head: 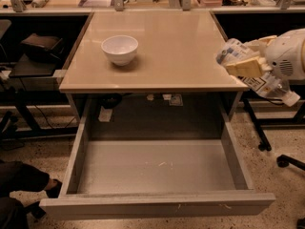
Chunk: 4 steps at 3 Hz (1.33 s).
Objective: Pick blue plastic bottle from top drawer and place on counter
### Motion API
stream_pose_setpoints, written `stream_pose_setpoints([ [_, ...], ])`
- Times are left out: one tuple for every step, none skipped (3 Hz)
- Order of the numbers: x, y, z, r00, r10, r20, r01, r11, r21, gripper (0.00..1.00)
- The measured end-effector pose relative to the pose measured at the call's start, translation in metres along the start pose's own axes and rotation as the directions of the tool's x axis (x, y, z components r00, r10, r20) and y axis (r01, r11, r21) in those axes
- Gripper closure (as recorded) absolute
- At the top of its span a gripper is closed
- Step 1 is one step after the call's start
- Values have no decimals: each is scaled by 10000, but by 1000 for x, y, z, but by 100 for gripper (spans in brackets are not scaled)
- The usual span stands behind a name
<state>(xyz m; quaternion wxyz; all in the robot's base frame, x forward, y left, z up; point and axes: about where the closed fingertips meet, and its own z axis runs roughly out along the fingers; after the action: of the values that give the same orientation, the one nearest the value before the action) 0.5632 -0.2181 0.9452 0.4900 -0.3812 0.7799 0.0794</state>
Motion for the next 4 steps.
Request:
stream_pose_setpoints([
  [-4, 6, 11, 9998, -164, 76, 166, 9996, -230, 100],
  [-26, -1, 49, 9982, -402, 443, 442, 9947, -931, 100],
  [-90, -22, 100, 9879, -896, 1269, 1047, 9875, -1177, 100],
  [-151, -39, 141, 9734, -1272, 1906, 1492, 9831, -1060, 100],
])
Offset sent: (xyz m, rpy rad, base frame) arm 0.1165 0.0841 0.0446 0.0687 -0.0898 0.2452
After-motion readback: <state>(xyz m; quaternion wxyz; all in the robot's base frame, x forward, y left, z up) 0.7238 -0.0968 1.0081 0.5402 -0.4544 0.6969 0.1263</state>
